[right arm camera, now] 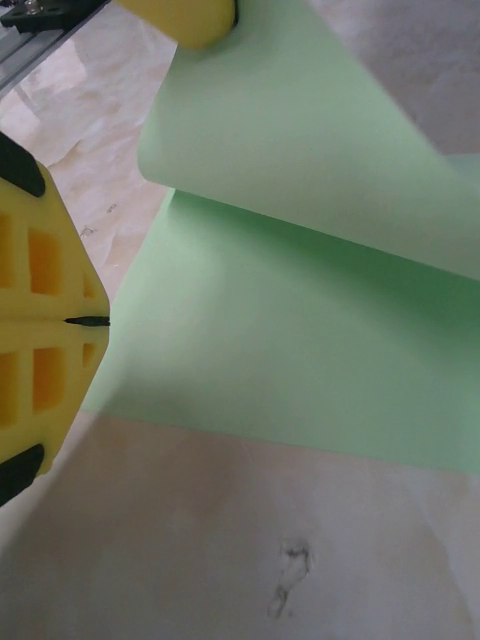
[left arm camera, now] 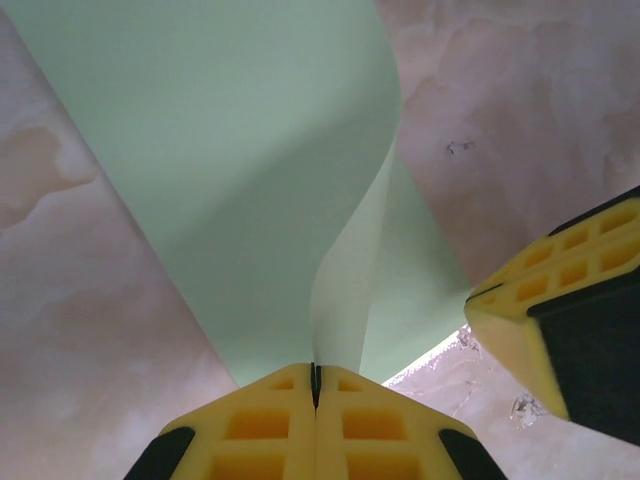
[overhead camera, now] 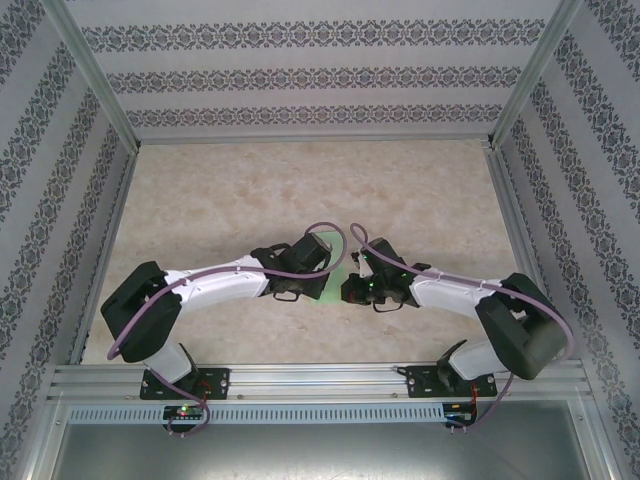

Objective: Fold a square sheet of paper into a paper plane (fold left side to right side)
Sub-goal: Fold the triangle a second time at the center of the table.

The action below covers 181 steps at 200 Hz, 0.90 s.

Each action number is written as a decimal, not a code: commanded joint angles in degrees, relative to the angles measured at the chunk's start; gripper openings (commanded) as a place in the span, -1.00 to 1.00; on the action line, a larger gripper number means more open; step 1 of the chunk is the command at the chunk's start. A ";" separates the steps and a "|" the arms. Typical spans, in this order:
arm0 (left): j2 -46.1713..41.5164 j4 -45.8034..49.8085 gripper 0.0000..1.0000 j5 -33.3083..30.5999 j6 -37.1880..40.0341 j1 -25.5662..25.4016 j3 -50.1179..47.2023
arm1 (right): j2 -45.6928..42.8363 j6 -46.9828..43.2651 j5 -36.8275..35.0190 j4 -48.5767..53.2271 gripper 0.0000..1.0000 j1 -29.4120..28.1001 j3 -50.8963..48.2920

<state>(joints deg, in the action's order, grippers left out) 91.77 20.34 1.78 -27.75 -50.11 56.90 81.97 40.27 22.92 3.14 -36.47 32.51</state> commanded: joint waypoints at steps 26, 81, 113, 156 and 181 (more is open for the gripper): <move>-0.89 1.82 -1.00 -2.52 -1.53 0.80 1.05 | 3.09 -0.10 -1.55 -1.19 -1.00 -0.87 2.41; 0.81 5.29 -1.00 -5.51 0.66 0.80 3.14 | 4.19 -1.58 -3.50 2.91 -1.00 -1.21 3.61; 2.15 5.50 -1.00 -6.26 1.54 0.80 3.65 | 4.76 -2.19 -4.00 4.63 -1.00 -1.28 3.78; 4.67 6.00 -1.00 -7.27 2.67 0.83 4.75 | 5.79 -3.05 -4.51 6.36 -1.00 -1.46 3.87; 5.57 6.20 -1.00 -8.08 3.52 0.89 4.80 | 6.01 -3.42 -4.52 6.85 -1.00 -1.49 3.93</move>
<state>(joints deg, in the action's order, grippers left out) 96.29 24.05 -4.12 -26.57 -50.06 60.40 86.76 38.63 20.21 6.96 -37.39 35.75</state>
